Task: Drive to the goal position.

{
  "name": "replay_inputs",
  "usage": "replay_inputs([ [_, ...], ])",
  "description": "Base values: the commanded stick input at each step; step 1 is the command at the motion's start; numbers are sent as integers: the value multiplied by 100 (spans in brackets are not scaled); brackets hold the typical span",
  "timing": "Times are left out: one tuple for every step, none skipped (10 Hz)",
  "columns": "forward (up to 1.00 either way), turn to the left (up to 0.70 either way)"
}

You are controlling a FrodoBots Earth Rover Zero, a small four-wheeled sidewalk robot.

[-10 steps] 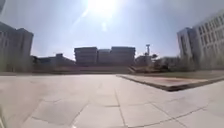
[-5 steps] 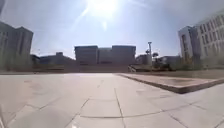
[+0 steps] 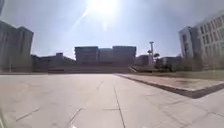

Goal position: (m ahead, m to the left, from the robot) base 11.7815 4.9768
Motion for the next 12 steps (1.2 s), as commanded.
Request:
replay_inputs([
  [100, 6],
  [100, 6],
  [100, 6],
  [100, 6],
  [100, 6],
  [100, 6],
  [100, 6],
  [100, 6],
  [100, 6],
  [100, 6],
  [100, 6],
  [100, 6],
])
